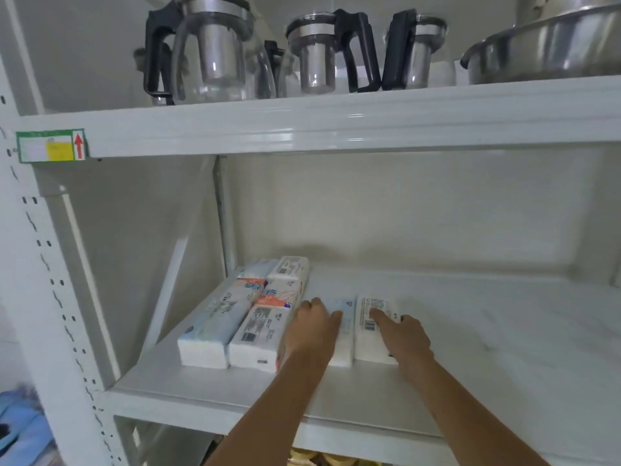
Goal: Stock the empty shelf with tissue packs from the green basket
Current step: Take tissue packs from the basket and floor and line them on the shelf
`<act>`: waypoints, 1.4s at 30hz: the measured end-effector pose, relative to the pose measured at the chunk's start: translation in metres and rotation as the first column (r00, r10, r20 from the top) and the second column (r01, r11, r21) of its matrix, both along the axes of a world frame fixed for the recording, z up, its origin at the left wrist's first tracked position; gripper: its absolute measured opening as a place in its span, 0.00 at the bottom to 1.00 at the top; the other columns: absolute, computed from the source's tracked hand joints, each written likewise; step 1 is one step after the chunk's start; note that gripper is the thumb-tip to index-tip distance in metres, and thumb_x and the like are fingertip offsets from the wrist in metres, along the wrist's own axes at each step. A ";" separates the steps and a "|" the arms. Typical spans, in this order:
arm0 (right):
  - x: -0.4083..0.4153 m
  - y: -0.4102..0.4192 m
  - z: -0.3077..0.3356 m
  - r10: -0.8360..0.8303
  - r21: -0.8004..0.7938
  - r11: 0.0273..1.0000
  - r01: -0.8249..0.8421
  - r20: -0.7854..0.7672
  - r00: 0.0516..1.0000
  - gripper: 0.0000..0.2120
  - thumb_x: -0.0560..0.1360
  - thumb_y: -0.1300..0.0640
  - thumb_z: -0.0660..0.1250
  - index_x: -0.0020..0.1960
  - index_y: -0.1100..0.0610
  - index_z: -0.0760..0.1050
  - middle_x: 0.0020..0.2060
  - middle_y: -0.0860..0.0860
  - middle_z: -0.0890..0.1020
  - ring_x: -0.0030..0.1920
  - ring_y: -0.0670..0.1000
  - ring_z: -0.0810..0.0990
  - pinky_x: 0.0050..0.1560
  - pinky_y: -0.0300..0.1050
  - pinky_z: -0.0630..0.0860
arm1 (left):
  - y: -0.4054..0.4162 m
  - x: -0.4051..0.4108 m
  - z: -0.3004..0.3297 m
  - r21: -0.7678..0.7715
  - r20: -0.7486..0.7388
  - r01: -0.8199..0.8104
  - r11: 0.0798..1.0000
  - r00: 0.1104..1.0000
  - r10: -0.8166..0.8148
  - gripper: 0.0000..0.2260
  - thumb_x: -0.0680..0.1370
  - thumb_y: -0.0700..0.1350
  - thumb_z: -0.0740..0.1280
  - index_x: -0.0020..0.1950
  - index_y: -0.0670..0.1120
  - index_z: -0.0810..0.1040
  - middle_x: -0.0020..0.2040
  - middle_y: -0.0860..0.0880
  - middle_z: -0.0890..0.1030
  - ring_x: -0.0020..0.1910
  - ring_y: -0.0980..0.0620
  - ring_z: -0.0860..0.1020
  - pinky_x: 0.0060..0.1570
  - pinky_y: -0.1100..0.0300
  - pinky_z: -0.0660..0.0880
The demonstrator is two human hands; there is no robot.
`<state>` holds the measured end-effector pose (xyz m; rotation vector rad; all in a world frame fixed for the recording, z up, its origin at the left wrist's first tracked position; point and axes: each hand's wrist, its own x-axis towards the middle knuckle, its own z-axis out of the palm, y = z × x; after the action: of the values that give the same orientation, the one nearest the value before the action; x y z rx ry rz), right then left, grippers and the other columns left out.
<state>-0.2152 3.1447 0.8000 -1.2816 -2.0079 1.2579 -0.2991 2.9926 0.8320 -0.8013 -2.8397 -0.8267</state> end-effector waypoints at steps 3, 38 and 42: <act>-0.008 0.000 0.008 -0.030 -0.018 0.999 0.029 -0.052 0.998 0.38 0.71 0.28 0.69 0.68 0.56 0.76 0.62 0.57 0.83 0.60 0.62 0.83 0.65 0.59 0.79 | 0.003 -0.004 0.006 0.024 -0.121 0.090 0.996 0.989 -0.086 0.22 0.86 0.58 0.57 0.73 0.46 0.70 0.70 0.45 0.76 0.69 0.44 0.73 0.68 0.48 0.74; -0.073 0.029 0.008 0.419 0.393 0.651 -0.649 0.527 0.739 0.70 0.57 0.21 0.71 0.85 0.43 0.36 0.84 0.42 0.34 0.83 0.50 0.30 0.84 0.59 0.44 | 0.058 -0.105 0.008 -0.294 0.190 0.366 0.883 0.928 -0.321 0.50 0.76 0.78 0.48 0.85 0.43 0.51 0.86 0.44 0.46 0.84 0.37 0.50 0.78 0.36 0.54; -0.079 0.030 0.013 0.382 0.404 0.646 -0.648 0.564 0.732 0.74 0.54 0.20 0.73 0.85 0.43 0.35 0.84 0.42 0.33 0.84 0.51 0.31 0.83 0.61 0.40 | 0.062 -0.117 0.006 -0.224 0.182 0.373 0.901 0.924 -0.337 0.54 0.70 0.81 0.49 0.85 0.44 0.54 0.86 0.46 0.46 0.84 0.38 0.50 0.78 0.36 0.54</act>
<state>-0.2939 3.1746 0.8126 -0.7001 -2.9421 0.4404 -0.4166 3.0550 0.8382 -1.3836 -3.0093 -0.5705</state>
